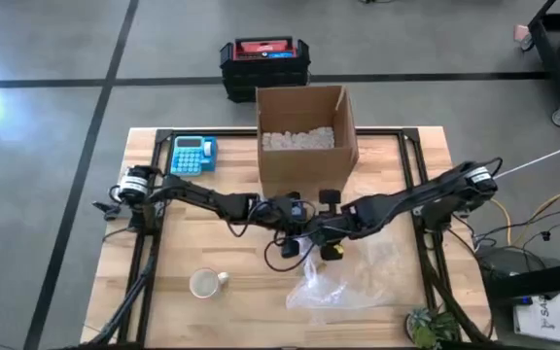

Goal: Wrap mug
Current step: Wrap the purple mug with bubble wrap

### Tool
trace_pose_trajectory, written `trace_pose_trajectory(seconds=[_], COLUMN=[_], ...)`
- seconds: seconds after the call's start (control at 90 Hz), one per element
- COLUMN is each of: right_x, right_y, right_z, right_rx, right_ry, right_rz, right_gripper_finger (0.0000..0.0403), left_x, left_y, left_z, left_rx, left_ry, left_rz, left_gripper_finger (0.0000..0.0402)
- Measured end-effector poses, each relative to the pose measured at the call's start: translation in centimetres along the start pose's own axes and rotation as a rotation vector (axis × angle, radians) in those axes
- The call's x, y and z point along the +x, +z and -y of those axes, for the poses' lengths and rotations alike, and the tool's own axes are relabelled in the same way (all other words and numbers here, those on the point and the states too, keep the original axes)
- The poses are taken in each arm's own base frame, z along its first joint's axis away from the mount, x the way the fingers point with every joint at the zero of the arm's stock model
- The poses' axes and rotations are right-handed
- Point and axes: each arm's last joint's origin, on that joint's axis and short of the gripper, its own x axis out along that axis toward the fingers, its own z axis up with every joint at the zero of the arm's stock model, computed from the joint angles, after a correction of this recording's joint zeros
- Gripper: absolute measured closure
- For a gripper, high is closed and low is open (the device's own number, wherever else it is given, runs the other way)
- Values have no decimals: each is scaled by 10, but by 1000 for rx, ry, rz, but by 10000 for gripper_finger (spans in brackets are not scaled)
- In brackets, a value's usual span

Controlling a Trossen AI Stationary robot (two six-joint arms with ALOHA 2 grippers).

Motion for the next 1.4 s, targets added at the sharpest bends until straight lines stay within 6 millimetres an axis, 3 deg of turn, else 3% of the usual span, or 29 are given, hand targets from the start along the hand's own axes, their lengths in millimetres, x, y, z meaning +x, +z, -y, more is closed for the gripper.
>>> trace_pose_trajectory(seconds=[0.278,0.678,0.889,1.056,1.244,1.4], right_x=[24,40,49,55,43,8], right_y=[-4,-11,-13,-13,-9,0], right_z=[-14,-16,-14,-11,-7,2], right_rx=[-19,-11,4,26,52,58], right_ry=[3,82,89,113,123,133], right_rz=[-49,-74,-62,-26,-15,-16], right_gripper_finger=[403,403,403,403,403,403], left_x=[-4,-38,-34,-22,-19,-21], left_y=[2,26,16,9,7,9], left_z=[1,10,28,30,30,30], left_rx=[5,-46,-27,-18,-18,-18], left_ry=[1,-23,-56,-58,-57,-55], left_rz=[-3,46,-12,-31,-31,-19], left_gripper_finger=[402,402,402,402,402,402])
